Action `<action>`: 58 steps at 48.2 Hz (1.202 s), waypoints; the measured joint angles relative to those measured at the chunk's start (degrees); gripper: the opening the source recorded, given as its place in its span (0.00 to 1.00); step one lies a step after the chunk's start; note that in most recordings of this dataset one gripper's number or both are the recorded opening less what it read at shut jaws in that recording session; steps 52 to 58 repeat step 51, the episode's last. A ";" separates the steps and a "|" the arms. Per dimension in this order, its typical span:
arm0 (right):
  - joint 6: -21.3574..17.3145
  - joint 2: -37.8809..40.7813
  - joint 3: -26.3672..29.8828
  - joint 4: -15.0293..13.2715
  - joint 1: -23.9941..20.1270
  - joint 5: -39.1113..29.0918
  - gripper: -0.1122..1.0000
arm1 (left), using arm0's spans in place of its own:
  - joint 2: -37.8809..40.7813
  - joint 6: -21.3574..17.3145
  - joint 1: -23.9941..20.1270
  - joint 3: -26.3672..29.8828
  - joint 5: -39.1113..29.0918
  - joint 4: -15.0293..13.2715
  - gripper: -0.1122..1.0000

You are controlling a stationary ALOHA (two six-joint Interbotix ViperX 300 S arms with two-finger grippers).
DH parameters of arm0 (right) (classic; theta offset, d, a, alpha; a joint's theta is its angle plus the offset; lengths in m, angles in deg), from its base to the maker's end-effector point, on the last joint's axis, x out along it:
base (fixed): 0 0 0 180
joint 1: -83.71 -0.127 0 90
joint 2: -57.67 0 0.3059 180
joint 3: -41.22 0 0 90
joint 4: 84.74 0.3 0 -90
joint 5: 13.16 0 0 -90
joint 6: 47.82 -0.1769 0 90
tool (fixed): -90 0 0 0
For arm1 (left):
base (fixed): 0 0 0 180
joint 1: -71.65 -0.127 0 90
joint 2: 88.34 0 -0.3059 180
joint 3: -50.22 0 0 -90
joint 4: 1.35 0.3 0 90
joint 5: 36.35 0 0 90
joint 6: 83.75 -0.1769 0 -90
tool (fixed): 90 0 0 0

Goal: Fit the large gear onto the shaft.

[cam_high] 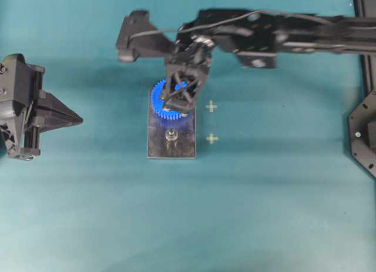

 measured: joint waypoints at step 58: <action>0.62 -26.19 -41.31 -1.32 -4.83 29.71 0.51 | -1.05 0.18 0.00 -2.46 7.12 0.00 0.10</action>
